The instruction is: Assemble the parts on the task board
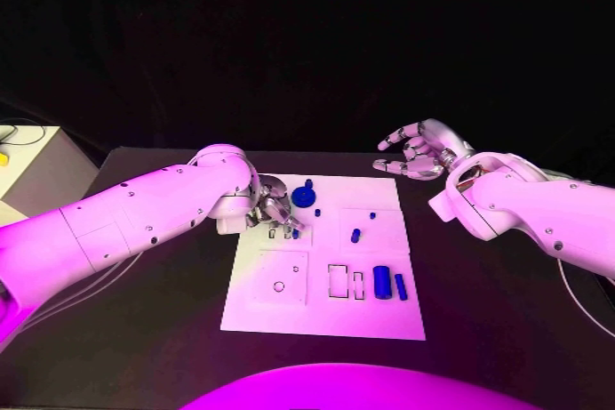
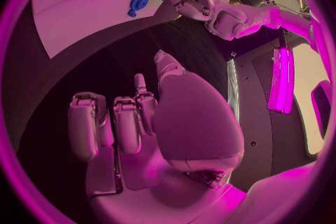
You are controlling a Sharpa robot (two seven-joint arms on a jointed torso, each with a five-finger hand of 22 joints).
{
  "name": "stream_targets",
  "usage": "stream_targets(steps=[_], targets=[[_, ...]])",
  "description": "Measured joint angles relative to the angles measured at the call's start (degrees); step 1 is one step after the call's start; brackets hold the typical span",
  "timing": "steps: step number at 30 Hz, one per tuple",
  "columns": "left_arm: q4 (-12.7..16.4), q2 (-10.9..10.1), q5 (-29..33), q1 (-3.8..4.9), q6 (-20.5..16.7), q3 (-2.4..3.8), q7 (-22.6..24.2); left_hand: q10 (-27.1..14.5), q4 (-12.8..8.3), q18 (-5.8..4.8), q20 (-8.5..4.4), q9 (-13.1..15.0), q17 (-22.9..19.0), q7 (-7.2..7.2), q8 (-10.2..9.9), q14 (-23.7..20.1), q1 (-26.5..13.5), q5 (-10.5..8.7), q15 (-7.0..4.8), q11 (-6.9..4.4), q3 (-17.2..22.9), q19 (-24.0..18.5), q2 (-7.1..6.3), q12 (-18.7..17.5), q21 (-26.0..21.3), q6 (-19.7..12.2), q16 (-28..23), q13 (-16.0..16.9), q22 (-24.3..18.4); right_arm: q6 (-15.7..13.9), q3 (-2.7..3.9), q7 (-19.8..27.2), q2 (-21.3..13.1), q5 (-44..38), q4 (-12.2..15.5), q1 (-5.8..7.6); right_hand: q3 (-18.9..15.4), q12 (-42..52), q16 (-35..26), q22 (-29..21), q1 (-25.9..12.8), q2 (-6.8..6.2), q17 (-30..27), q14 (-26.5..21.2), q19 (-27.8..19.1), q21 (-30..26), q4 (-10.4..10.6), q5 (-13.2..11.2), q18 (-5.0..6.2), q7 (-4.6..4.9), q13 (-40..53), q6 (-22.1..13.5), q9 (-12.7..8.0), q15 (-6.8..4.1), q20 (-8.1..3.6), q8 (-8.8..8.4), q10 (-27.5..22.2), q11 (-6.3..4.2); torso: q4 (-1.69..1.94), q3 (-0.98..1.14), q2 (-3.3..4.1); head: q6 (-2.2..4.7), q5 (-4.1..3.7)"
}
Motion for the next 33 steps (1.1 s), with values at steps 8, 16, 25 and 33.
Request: stream_targets(steps=[8,16,25,33], targets=[[-0.22,0.06,0.12,0.0,0.28,-0.06,-0.01,0.0,0.0,0.0,0.0,0.07,0.0,0.0,0.0,0.0,0.0,0.0,0.0,0.0,0.0,0.0,0.0,0.0,0.0,0.0,0.0,-0.01,-0.01,0.16,0.0,-0.1,0.02,-0.05,-0.06,0.0,0.0,0.0,0.0,0.0,0.0,0.0,0.0,0.0,0.0,0.0,0.0,0.0,0.0,0.0,0.02,0.0,0.0,0.0,0.0,0.0,0.0,0.0,0.13,-0.03,0.0,-0.35,-0.2],[-0.8,0.51,0.39,0.0,0.42,-0.28,-0.02,-0.14,0.0,0.0,0.0,0.24,0.0,0.0,0.0,0.0,0.0,0.0,0.0,-0.15,0.0,0.0,0.0,0.0,0.0,0.0,0.0,-0.01,-0.01,0.37,0.0,-0.16,0.14,-0.08,-0.06,0.0,0.0,0.0,0.0,0.04,0.0,0.0,0.0,0.0,0.0,0.0,0.0,0.0,0.0,0.0,0.01,0.0,0.0,0.0,0.0,0.0,0.0,0.0,0.13,-0.05,0.01,-0.54,-0.34],[-0.98,0.7,0.86,0.0,0.42,-0.36,-0.02,-0.2,0.0,0.0,0.0,0.31,0.0,0.0,0.0,0.0,0.0,0.0,0.0,-0.21,0.0,0.0,0.0,0.0,0.0,0.0,0.0,-0.01,-0.01,0.55,0.0,-0.23,0.27,-0.11,-0.15,-0.02,-0.17,0.0,-0.22,0.04,0.0,0.0,-0.01,0.2,0.0,-0.27,0.17,0.0,0.0,0.0,0.0,0.0,0.0,0.2,0.0,0.0,0.0,0.0,0.27,-0.04,0.01,-0.85,-0.51],[-1.28,0.87,1.06,0.0,0.51,-0.38,-0.02,-0.2,-0.02,0.0,0.0,0.59,0.0,0.0,0.2,0.0,0.59,0.0,0.0,-0.21,0.02,0.0,0.59,0.0,0.0,0.0,0.0,0.11,0.15,0.73,0.0,-0.27,0.39,-0.13,-0.22,-0.05,-0.17,0.0,-0.22,0.03,0.0,0.0,-0.01,0.2,0.0,-0.27,0.17,0.0,0.0,0.0,-0.01,0.0,0.0,0.2,0.0,0.0,0.0,0.0,0.32,-0.04,-0.01,-0.95,-0.47]])
